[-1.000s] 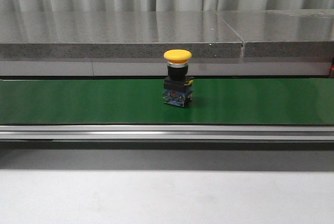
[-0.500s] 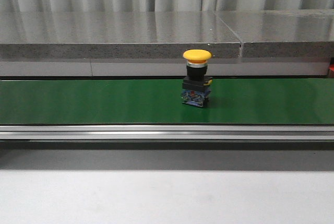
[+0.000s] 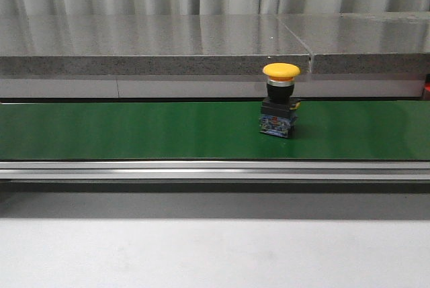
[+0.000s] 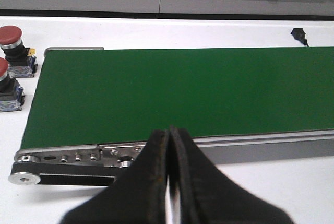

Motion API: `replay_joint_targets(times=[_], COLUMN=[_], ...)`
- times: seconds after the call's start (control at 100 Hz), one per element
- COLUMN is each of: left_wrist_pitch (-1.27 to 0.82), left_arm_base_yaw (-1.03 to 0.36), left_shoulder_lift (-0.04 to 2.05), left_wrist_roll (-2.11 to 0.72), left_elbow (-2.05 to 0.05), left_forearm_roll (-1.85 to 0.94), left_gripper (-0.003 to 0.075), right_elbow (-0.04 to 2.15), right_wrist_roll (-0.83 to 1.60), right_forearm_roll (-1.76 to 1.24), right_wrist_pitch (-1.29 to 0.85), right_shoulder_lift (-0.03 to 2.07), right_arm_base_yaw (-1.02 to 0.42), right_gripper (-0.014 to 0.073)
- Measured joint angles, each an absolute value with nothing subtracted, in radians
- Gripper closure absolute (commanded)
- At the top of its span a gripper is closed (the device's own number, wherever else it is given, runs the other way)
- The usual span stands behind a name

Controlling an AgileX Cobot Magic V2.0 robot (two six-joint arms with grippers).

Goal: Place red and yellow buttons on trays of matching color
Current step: 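Lower the right gripper onto the yellow button on the belt, grasp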

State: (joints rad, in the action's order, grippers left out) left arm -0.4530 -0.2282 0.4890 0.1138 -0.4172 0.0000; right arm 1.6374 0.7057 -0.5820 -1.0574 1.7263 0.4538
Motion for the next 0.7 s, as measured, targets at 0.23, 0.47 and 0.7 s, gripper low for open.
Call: replay_joint_targets(times=[0.23,0.47,0.7], left_wrist_pitch=[-0.453,-0.453,-0.453], left_arm_base_yaw=[-0.228,-0.228,-0.228], left_shoulder_lift=[0.489,0.489,0.489], left_wrist_roll=[0.114,0.114,0.114], left_elbow=[-0.417,-0.417,-0.417], left_forearm_roll=[0.000,0.000,0.000], left_gripper=[0.0739,0.0739,0.0739], right_elbow=[1.337,1.074,0.960], right_wrist_roll=[0.760,0.802,0.805], right_forearm_roll=[-0.584,-0.584,-0.558], right_wrist_pitch=[-1.013,-0.927,-0.826], right_shoulder_lift=[1.502,1.363,1.352], right_arm_base_yaw=[0.420,0.289,0.127], right_gripper=[-0.0008,-0.0008,-0.0008])
